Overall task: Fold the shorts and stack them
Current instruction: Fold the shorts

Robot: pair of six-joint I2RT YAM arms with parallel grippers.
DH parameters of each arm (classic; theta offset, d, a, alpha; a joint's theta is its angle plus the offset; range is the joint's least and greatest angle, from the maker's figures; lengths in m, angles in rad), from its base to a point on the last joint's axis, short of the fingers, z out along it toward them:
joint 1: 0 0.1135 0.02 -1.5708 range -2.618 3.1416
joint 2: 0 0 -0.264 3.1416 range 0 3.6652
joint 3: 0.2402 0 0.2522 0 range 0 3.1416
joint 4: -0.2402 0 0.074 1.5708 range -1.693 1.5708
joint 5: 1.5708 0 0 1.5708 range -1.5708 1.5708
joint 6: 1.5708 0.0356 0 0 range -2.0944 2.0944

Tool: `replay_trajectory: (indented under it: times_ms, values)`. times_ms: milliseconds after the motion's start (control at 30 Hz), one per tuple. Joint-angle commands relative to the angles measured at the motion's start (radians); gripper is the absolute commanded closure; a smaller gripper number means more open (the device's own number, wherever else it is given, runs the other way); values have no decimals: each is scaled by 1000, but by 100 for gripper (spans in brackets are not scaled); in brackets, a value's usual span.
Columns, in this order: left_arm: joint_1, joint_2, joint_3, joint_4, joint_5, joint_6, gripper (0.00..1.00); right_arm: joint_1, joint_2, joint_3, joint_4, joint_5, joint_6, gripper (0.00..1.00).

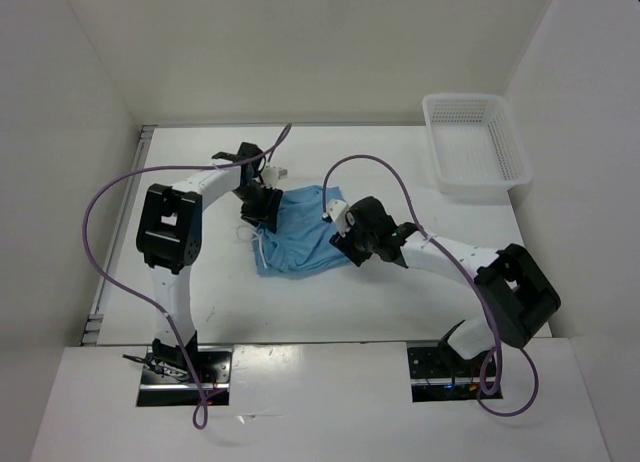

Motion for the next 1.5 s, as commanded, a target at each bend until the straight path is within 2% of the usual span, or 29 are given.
replay_trajectory:
  times_ms: [0,33,67,133,233,333,433,533,667,700,767,800,933,1067,1133,1267,1333,1467]
  values:
    - [-8,10,41,27,-56,9,49,12,22,23,61,-3,-12,45]
    - [-8,10,41,36,-65,9,56,12,45,14,61,-26,-12,49]
    - [-8,10,53,36,-65,9,69,12,45,14,61,-38,-12,52]
    - [-8,-3,64,65,-65,9,79,12,59,3,61,-57,-12,63]
    - [-8,-29,85,93,-86,9,79,33,82,-18,61,-68,13,71]
    - [14,-29,96,103,-95,9,75,56,82,-41,52,-87,2,87]
    - [35,-11,105,113,-105,9,71,76,82,-51,52,-87,-7,100]
    - [46,-2,105,134,-105,9,69,88,82,-51,29,-97,-56,100]
    - [55,7,115,146,-117,9,62,108,82,-61,18,-69,-132,100]
    - [55,7,115,146,-106,9,57,108,71,-61,18,-55,-141,87]
    - [55,7,104,146,-77,9,53,108,62,-40,1,-55,-141,70]
    - [55,-3,104,146,-77,9,51,108,38,-28,-11,-45,-152,55]
    - [55,-31,79,137,-57,9,43,108,-19,81,-94,14,-152,32]
    - [55,-92,70,128,-48,9,38,55,-105,205,-183,44,-152,20]
    - [66,-123,61,119,-59,9,32,-6,-163,270,-195,84,-167,13]
    - [103,-186,6,119,-47,9,25,-132,-219,331,-220,158,-198,12]
    - [138,-238,-13,119,-36,9,17,-227,-219,362,-243,192,-172,10]
    - [239,-357,-54,119,15,9,14,-413,-207,437,-301,192,-25,8]
